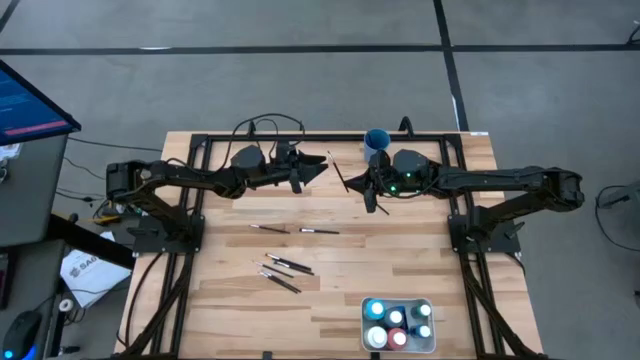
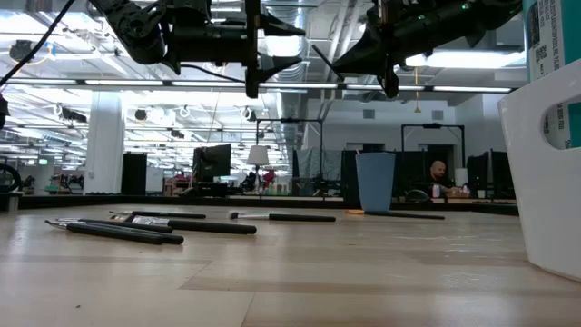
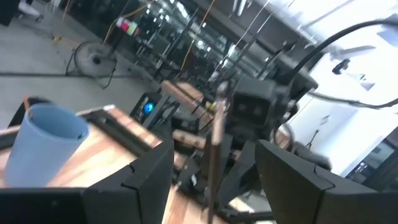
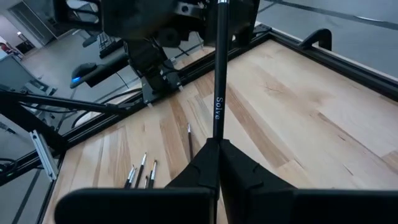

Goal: Pick & Place Paint Supplies
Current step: Put the silver paintbrush into the blue cup

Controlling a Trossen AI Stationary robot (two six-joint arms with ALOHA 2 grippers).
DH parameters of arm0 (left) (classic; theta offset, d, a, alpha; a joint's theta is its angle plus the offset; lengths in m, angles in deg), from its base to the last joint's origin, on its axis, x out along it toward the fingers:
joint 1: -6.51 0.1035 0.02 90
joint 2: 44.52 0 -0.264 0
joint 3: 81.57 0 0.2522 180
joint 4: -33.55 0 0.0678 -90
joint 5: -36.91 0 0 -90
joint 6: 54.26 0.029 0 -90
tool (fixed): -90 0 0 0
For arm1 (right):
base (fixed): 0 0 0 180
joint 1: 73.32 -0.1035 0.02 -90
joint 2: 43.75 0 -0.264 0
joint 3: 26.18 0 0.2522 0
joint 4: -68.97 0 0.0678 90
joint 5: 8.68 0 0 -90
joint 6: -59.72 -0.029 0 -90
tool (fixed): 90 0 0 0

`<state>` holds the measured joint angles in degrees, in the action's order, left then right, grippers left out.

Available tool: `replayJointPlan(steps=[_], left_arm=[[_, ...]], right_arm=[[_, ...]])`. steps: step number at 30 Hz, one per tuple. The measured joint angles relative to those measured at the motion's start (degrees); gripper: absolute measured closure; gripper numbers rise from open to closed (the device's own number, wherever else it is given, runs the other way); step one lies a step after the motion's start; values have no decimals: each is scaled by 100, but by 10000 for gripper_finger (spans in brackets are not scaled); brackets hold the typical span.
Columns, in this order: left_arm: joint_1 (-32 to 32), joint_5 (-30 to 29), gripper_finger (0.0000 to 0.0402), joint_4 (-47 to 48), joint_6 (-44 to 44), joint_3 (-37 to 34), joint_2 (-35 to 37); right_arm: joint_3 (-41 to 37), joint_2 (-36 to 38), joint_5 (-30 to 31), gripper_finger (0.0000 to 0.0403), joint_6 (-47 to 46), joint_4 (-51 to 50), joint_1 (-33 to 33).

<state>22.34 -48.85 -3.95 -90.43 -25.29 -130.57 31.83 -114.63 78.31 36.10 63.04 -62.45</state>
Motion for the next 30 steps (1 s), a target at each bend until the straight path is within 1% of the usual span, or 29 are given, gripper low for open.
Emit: replayJointPlan(steps=[11,20,22,27,30], left_arm=[[0,-23,187,-28,-3,15,3],[-50,-21,189,-48,-5,26,3],[-48,-19,196,-81,-5,47,3],[-50,57,230,-79,106,156,3],[-50,58,241,-77,116,177,3]], right_arm=[[2,-160,-22,403,0,448,-160],[2,-161,-20,403,0,499,-190],[2,-161,-17,403,2,506,-226],[2,-161,-20,403,1,488,-231],[2,-161,-17,403,2,488,-265]])
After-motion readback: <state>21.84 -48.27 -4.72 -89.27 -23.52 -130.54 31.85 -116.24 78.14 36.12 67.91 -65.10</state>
